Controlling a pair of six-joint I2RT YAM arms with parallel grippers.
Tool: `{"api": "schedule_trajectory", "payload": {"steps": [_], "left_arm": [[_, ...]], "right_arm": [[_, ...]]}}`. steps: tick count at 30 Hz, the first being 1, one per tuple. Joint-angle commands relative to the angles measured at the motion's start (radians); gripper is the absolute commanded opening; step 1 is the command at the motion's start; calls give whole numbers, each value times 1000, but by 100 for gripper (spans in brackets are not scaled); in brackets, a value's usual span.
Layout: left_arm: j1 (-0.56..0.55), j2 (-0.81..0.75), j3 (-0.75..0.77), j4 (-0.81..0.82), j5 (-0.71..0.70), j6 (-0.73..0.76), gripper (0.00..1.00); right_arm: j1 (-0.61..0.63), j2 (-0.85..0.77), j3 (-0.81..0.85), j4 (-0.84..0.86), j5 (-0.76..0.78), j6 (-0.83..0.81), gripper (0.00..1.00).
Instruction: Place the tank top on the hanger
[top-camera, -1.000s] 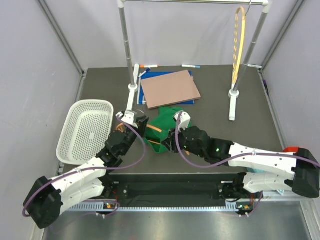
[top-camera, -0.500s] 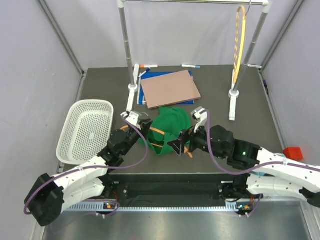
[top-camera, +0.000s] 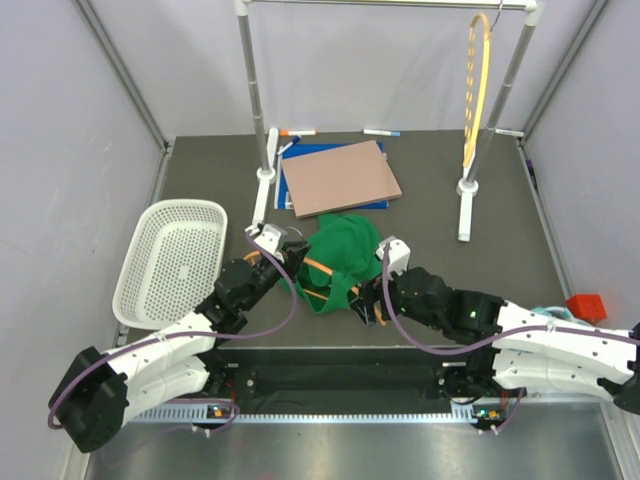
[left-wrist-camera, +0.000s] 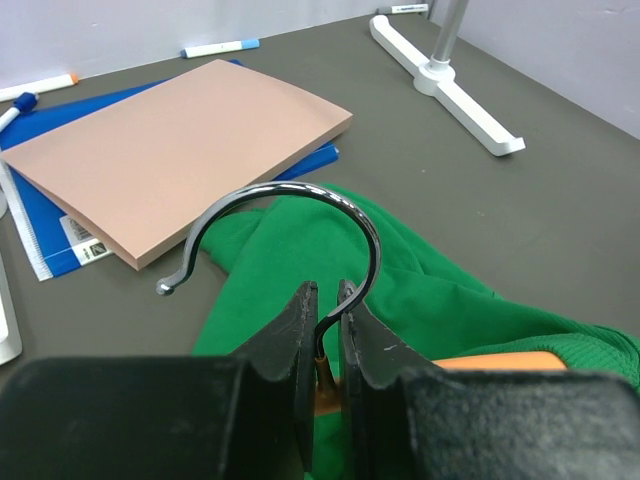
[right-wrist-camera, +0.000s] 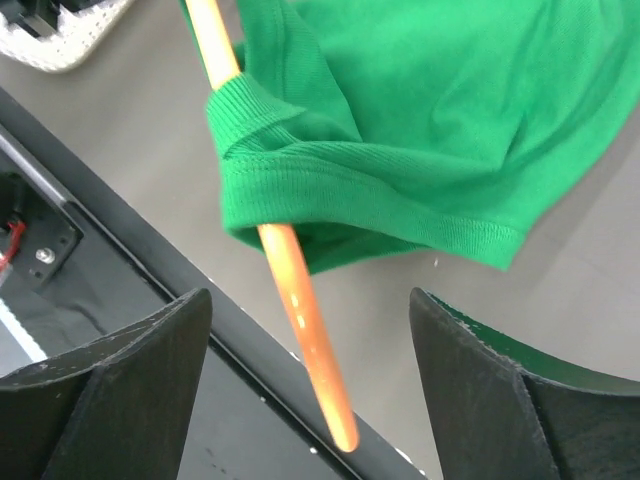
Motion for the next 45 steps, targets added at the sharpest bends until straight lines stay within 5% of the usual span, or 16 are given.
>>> {"api": "schedule_trajectory", "payload": {"steps": [1,10,14,17,18,20,23,24,45], "left_arm": [[3,-16,48,92,66,-6,0],[3,-25,41,106,112,-7,0],[3,-26,38,109,110,-7,0],[3,-29,37,105,53,-9,0],[3,-34,34,102,46,-9,7],[3,-45,32,97,6,-10,50],[3,-55,31,94,-3,-12,94],[3,-57,32,92,-5,-12,98],[3,-123,3,60,-309,-38,99]], "right_arm": [[-8,9,-18,81,12,-28,77],[-5,63,-79,213,-37,-81,52],[3,58,-102,267,-45,-88,15],[6,32,-124,295,-25,-78,0],[6,17,-130,295,-13,-69,0],[9,-14,-139,290,32,-58,0],[7,-43,-139,255,101,-29,0],[7,-60,-139,234,118,-20,0],[7,-180,60,54,356,-106,0]]}}
